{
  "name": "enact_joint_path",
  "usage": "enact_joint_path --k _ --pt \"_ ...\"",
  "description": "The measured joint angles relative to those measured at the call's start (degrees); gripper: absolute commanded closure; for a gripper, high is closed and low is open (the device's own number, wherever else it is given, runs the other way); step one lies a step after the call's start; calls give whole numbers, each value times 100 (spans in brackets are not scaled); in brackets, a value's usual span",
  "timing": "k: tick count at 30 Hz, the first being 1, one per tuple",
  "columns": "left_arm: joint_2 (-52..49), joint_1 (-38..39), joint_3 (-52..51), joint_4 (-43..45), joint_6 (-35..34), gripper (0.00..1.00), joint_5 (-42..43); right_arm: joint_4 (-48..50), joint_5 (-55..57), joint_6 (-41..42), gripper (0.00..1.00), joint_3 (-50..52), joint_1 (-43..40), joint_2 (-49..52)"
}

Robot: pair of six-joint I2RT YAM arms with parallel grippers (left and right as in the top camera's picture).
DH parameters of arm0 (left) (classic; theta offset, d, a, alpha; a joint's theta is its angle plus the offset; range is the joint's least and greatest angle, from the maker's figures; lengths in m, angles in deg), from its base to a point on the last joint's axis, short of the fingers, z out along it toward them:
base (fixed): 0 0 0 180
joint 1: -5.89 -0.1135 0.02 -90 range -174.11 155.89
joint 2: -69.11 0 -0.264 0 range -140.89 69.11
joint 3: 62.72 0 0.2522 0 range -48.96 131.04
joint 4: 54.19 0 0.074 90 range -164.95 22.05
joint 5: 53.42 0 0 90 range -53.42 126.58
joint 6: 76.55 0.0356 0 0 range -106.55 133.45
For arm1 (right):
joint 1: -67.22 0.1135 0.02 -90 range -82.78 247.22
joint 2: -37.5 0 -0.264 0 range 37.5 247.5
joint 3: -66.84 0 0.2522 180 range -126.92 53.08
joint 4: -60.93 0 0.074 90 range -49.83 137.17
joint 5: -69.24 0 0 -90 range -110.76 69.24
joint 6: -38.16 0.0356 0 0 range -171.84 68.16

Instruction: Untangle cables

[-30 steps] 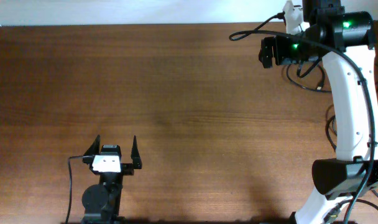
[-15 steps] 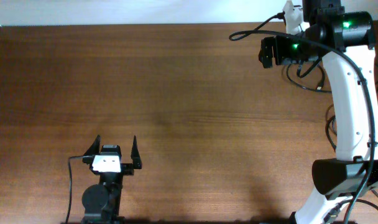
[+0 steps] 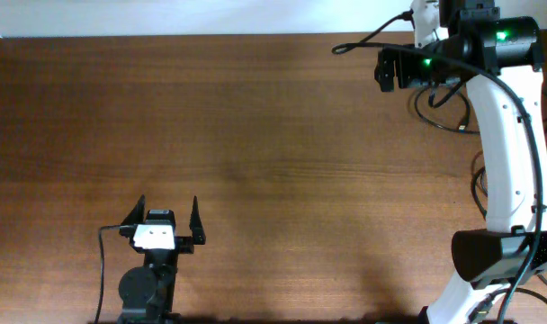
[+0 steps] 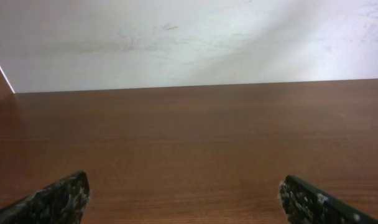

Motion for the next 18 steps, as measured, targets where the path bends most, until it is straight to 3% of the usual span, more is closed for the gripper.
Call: enact_joint_path --k 7,8,9,15,18 --pt "-2 0 0 0 0 1 0 195 177 673 1 116 7 -236" --pt "0 0 0 0 0 1 0 951 184 763 1 861 31 -942" --pt "-2 0 0 0 0 1 -2 1029 179 793 1 1102 44 -1185" --pt "0 0 2 4 0 1 -4 4050 109 828 1 5657 72 -3738" --pt "4 0 2 0 0 1 -4 4804 107 824 1 6874 72 -4553"
